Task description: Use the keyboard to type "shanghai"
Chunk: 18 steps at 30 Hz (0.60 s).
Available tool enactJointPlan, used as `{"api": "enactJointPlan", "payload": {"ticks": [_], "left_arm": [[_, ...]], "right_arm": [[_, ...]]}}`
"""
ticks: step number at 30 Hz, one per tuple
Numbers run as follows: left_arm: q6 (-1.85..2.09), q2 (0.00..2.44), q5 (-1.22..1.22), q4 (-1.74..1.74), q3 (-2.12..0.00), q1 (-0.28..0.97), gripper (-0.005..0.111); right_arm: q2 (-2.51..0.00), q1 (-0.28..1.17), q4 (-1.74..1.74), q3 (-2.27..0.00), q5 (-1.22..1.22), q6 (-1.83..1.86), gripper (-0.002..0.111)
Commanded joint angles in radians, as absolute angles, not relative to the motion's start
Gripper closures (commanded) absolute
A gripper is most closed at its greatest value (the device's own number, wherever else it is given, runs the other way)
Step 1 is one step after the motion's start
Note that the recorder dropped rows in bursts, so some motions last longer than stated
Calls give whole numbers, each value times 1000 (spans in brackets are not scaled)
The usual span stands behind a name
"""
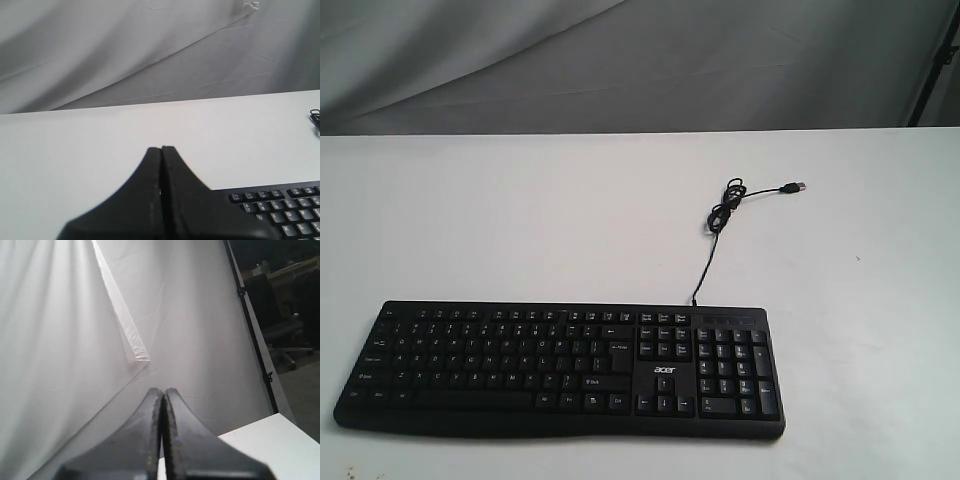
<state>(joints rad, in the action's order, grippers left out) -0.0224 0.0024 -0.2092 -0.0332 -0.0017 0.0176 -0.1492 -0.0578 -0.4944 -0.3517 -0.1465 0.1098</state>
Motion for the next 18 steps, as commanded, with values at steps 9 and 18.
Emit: {"api": "enactJointPlan", "payload": {"ticks": [9,18], "left_arm": [[-26,0,-198,-28,0,15,107],[-26,0,-198,-28,0,15,107]], "right_arm": [[-84,-60,-518,-345,-99,6,108],[-84,-60,-45,-297,-277,-39,108]]}}
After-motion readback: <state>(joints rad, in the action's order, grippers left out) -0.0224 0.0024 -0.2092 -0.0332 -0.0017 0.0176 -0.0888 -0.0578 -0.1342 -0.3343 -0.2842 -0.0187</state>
